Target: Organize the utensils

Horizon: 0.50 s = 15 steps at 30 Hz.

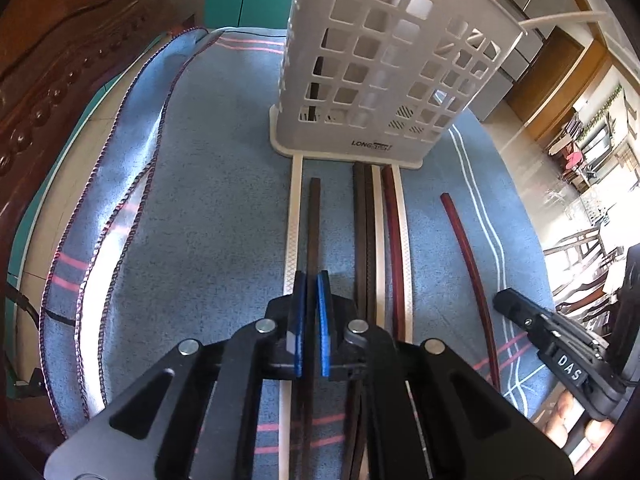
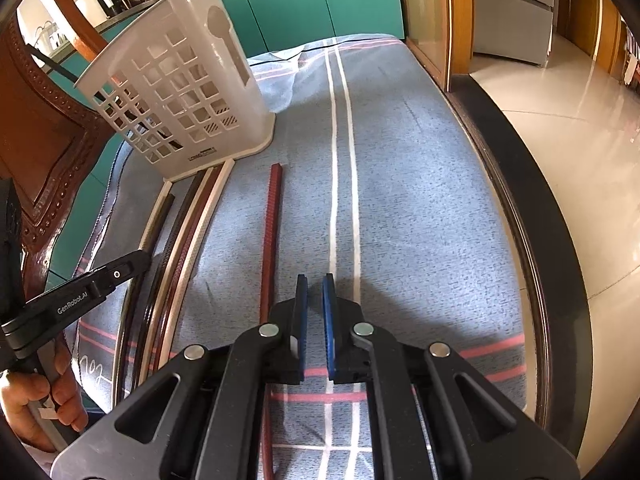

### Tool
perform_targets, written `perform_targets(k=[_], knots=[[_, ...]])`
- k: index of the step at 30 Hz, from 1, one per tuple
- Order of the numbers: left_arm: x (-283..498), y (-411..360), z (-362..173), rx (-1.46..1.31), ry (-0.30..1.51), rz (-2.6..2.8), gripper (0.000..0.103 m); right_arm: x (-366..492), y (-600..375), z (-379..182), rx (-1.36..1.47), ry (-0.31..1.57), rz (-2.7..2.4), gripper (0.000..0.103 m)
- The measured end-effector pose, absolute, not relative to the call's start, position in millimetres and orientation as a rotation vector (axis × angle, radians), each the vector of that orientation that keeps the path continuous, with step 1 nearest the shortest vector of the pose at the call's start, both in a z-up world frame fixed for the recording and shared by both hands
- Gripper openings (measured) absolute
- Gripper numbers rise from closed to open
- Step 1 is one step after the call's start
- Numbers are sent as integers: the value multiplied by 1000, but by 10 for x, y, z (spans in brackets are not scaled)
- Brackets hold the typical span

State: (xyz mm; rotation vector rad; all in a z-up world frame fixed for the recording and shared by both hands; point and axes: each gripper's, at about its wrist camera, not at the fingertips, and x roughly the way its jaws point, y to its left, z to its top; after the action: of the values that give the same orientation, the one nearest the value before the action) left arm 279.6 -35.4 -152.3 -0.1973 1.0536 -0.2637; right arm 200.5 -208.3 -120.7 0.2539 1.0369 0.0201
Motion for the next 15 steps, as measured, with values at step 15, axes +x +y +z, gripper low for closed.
perform_targets(k=[15], knots=[[2748, -269, -1373, -290, 1026, -356, 7, 1997, -2030, -1226, 247, 1044, 13, 8]])
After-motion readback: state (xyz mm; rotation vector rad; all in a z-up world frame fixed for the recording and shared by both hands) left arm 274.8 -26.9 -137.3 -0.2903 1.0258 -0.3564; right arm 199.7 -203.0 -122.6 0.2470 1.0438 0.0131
